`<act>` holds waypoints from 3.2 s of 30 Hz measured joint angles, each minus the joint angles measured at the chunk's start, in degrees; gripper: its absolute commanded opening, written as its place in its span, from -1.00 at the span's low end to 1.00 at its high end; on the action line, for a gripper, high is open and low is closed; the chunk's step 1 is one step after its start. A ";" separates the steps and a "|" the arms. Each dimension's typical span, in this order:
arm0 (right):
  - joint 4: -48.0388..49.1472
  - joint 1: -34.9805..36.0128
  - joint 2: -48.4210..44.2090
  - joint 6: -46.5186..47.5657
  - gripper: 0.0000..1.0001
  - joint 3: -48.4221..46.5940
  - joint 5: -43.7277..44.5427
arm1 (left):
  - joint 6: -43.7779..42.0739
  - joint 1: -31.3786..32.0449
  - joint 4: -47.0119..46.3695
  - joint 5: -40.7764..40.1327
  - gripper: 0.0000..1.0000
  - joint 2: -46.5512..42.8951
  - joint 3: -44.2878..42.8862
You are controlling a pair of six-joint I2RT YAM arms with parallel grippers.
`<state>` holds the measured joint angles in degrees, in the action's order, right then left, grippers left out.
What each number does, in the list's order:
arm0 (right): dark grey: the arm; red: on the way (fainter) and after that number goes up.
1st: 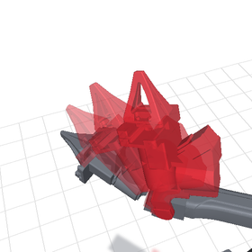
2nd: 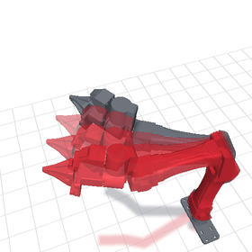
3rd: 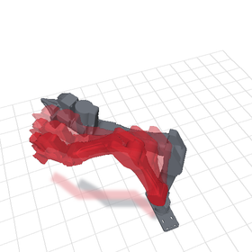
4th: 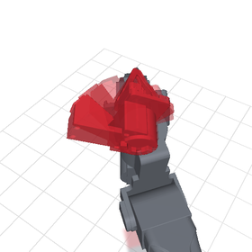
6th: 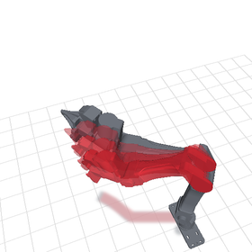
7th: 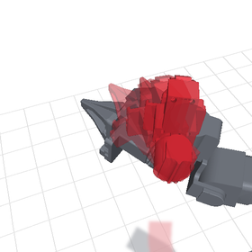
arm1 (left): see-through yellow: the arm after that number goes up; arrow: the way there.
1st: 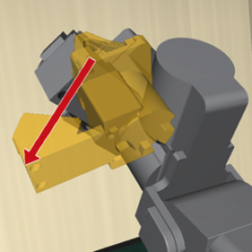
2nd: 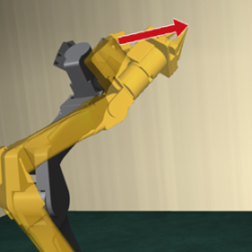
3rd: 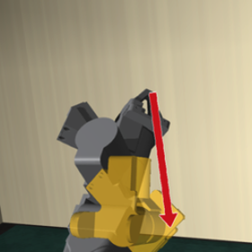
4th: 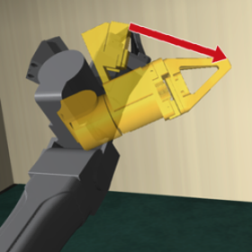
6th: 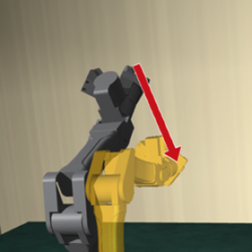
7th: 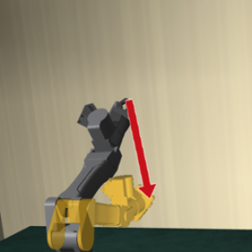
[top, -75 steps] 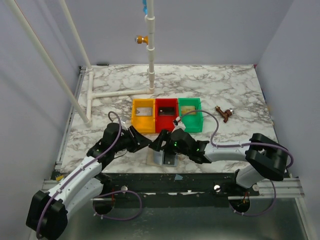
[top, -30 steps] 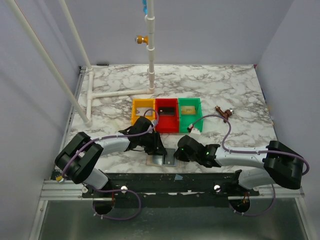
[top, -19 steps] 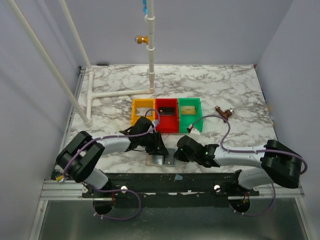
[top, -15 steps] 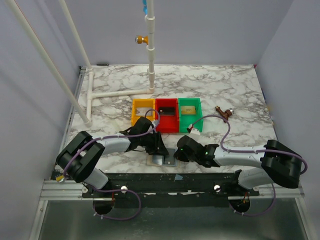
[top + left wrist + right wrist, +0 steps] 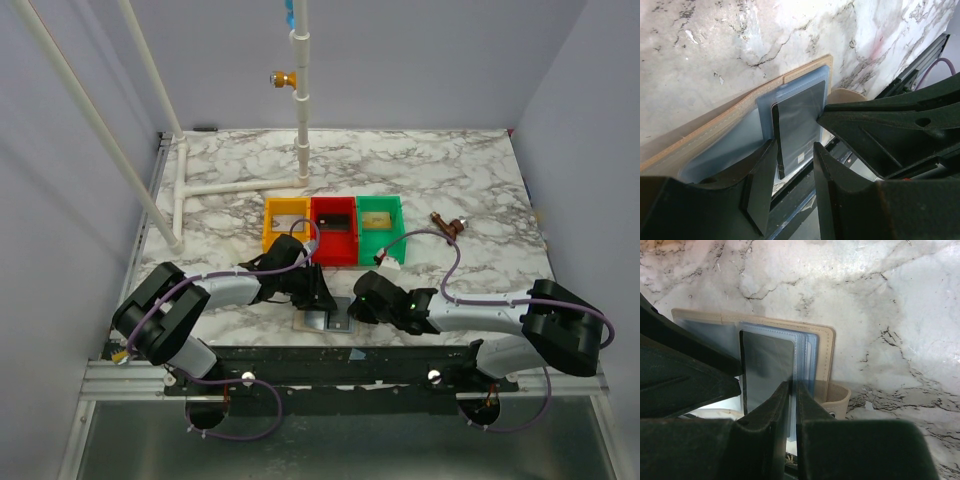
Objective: Take the credit cards out of the card holder
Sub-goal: Remove the credit card from the card holder.
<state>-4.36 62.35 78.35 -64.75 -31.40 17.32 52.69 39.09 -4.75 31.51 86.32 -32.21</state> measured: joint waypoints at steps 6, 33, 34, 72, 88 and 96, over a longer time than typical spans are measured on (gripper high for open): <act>0.00 0.00 0.00 -0.20 -0.79 0.00 0.04 | -0.28 0.00 0.02 -0.04 -0.24 -0.07 0.13; 1.22 0.00 0.79 -1.20 -0.81 0.00 0.02 | 0.72 -0.09 -3.02 0.79 -0.19 -0.92 2.49; 1.22 0.00 0.79 -1.20 -0.81 0.00 0.02 | 0.87 -0.11 -3.39 0.94 -0.19 -0.92 2.71; 3.17 0.00 1.79 -1.27 -0.83 -0.15 0.00 | 4.74 -3.76 -8.48 5.64 -0.19 -5.25 7.58; 1.97 0.00 2.56 -0.87 -0.86 -1.27 -0.02 | 6.71 -4.17 -15.21 6.97 -0.19 -1.92 9.88; 1.99 -0.02 2.62 -0.74 -0.87 -1.29 -0.02 | 11.32 -4.39 -23.19 7.91 -0.20 -0.57 13.00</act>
<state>-2.37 62.33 80.97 -65.49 -32.69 17.30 64.01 34.70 -27.94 39.42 85.76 -19.20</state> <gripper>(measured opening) 0.071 0.405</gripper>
